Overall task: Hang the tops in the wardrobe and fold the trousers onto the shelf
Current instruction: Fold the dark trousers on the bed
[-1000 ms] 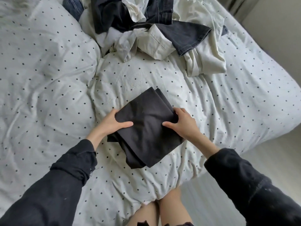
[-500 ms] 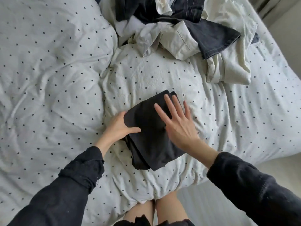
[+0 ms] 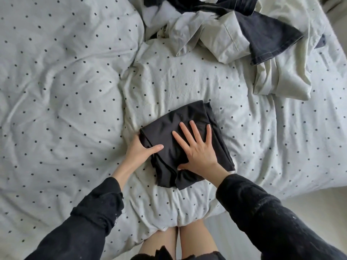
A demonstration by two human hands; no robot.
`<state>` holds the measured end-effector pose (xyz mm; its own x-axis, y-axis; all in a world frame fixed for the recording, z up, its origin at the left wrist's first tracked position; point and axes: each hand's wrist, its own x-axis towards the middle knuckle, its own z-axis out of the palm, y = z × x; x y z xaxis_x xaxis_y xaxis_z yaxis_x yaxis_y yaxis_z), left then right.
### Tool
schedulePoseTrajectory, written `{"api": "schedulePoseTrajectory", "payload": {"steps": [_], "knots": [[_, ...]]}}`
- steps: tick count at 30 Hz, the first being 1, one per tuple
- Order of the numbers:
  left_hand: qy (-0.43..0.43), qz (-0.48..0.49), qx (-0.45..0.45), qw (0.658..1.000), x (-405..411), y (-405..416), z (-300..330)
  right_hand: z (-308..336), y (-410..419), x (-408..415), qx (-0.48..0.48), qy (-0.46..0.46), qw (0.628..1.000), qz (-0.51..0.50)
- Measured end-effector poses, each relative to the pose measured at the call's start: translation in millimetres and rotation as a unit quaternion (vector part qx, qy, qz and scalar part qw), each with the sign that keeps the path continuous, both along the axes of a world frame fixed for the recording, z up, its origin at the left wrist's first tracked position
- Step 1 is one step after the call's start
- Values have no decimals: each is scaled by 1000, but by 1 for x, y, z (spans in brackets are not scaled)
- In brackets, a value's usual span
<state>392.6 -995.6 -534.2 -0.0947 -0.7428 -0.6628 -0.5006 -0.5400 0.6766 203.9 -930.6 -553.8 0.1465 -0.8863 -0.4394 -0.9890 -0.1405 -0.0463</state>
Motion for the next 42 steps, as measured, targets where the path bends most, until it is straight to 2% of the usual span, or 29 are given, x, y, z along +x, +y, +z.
{"api": "schedulePoseTrajectory", "payload": {"steps": [4,9,11,13,16,18,20,25,27,29,32,42], "knots": [[30,61,43,997,-1,13,-3,-1,5,2,-25,-2,1000,3],[11,92,-13,996,-6,12,14,13,9,-3,-58,-57,997,-12],[4,101,-40,994,-3,-1,21,23,9,-9,-94,-98,990,-47],[2,128,-65,990,1,-21,26,31,10,-20,-122,-153,971,-139],[31,146,-29,988,10,-42,24,37,17,-36,-115,-233,915,-309],[46,128,34,990,16,-37,21,39,21,-38,-57,-303,839,-449],[55,100,84,990,22,-22,19,38,19,-37,16,-350,762,-544],[65,37,155,985,27,-9,22,33,7,-47,115,-446,646,-609],[60,27,148,987,25,-14,24,40,2,-56,160,-474,623,-601],[42,25,134,990,22,-19,26,44,0,-66,218,-486,613,-583],[29,21,125,991,20,-23,30,46,-6,-73,255,-484,617,-565],[32,20,134,990,30,1,75,89,24,-60,216,-468,627,-584]]}}
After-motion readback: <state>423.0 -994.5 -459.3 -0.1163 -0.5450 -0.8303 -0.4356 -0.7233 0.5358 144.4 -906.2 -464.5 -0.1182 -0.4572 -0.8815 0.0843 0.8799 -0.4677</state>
